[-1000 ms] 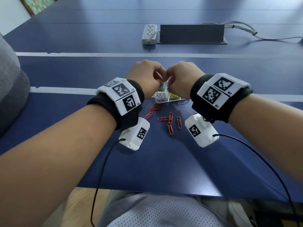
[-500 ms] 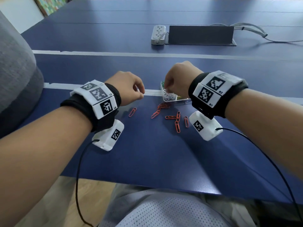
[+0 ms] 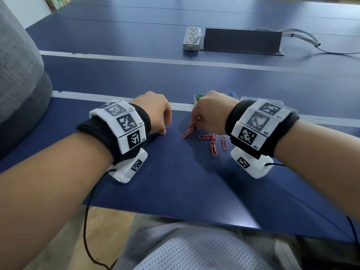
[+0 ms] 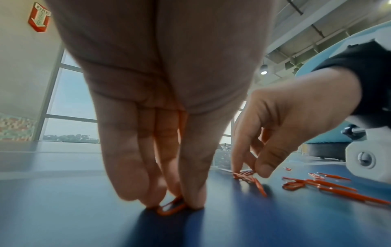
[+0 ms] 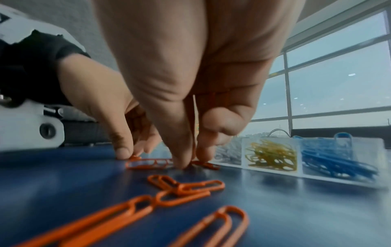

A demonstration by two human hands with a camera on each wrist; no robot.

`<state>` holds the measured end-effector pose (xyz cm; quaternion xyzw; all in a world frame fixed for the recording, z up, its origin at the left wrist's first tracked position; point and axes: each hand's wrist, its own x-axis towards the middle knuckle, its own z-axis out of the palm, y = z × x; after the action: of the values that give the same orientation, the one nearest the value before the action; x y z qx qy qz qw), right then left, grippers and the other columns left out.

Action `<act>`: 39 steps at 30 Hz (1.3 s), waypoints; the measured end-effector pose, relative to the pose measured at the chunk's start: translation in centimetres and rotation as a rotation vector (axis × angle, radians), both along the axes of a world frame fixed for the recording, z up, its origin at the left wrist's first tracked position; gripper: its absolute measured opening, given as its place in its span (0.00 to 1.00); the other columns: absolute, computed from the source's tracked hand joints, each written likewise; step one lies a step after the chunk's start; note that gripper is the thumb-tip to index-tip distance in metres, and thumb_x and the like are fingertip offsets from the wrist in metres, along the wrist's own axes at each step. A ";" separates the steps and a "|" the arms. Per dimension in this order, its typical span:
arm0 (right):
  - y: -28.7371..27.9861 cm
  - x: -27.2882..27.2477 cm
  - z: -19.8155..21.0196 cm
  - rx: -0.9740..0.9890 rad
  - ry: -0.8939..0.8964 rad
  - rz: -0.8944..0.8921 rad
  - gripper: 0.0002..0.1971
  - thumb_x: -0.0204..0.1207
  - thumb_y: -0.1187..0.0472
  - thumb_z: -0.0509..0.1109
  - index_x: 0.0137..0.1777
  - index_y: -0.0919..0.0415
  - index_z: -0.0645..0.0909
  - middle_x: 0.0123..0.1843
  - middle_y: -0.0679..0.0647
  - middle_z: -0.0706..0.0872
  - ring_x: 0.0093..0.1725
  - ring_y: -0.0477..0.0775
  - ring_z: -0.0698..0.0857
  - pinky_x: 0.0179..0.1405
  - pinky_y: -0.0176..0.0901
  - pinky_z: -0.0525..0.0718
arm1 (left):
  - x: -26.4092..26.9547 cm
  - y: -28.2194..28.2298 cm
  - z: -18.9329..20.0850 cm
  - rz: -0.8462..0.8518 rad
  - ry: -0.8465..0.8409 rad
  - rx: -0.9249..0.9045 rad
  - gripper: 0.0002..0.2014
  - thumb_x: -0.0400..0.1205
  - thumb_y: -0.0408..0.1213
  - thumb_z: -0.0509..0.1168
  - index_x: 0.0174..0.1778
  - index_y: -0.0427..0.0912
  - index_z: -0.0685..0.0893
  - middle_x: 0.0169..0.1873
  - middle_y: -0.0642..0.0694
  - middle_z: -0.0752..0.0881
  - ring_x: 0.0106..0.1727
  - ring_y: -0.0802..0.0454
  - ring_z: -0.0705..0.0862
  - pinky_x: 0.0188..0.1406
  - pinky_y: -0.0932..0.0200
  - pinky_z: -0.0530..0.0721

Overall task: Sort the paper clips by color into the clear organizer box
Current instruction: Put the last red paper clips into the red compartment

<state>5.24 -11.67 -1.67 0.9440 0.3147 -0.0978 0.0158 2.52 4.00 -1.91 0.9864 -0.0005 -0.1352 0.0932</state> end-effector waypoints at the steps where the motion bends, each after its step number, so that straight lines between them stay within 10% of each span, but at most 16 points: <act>1: 0.0 0.0 -0.2 -0.024 -0.013 0.014 0.12 0.75 0.63 0.65 0.52 0.55 0.89 0.41 0.57 0.79 0.41 0.62 0.79 0.35 0.37 0.72 | -0.1 -0.1 0.0 -0.005 0.001 0.000 0.08 0.69 0.36 0.76 0.37 0.53 0.84 0.44 0.50 0.90 0.50 0.47 0.86 0.49 0.57 0.83; 9: -0.7 -0.4 -0.7 0.089 0.006 -0.007 0.12 0.75 0.57 0.63 0.42 0.58 0.88 0.41 0.59 0.87 0.45 0.65 0.84 0.47 0.47 0.85 | -0.6 -1.0 0.1 -0.016 -0.027 -0.104 0.10 0.75 0.35 0.63 0.47 0.49 0.86 0.34 0.54 0.80 0.43 0.51 0.79 0.49 0.60 0.80; 16: -1.8 -0.7 0.1 0.189 0.078 -0.010 0.17 0.75 0.60 0.61 0.56 0.48 0.88 0.47 0.53 0.89 0.43 0.51 0.75 0.48 0.36 0.74 | -0.5 -2.9 0.1 -0.037 0.007 -0.204 0.08 0.80 0.33 0.57 0.38 0.46 0.79 0.26 0.57 0.75 0.35 0.52 0.75 0.34 0.63 0.72; 21: -2.2 -0.6 0.0 0.185 0.083 -0.035 0.18 0.75 0.63 0.59 0.56 0.51 0.88 0.50 0.56 0.89 0.52 0.60 0.82 0.56 0.46 0.82 | 0.0 -3.9 0.0 -0.034 0.042 -0.227 0.11 0.80 0.31 0.54 0.45 0.47 0.81 0.29 0.56 0.74 0.41 0.50 0.74 0.30 0.65 0.69; 29: -2.7 -0.4 -0.5 0.206 0.005 -0.164 0.13 0.69 0.60 0.61 0.39 0.62 0.88 0.38 0.62 0.89 0.39 0.65 0.83 0.46 0.52 0.88 | -0.4 -4.1 -0.9 -0.115 0.009 -0.043 0.14 0.71 0.50 0.74 0.48 0.48 0.86 0.42 0.50 0.80 0.49 0.52 0.78 0.48 0.60 0.75; 39: -2.3 -0.1 -1.1 0.058 0.069 -0.109 0.14 0.74 0.65 0.61 0.51 0.58 0.88 0.41 0.59 0.83 0.42 0.63 0.80 0.43 0.43 0.82 | -0.5 -4.7 -0.7 -0.152 0.019 -0.014 0.06 0.75 0.42 0.68 0.34 0.47 0.81 0.33 0.50 0.81 0.39 0.51 0.77 0.28 0.62 0.70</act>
<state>5.16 -13.96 -2.81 0.9558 0.2659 -0.1219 -0.0280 2.02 -0.72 -2.57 0.9815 -0.0753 -0.1513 0.0896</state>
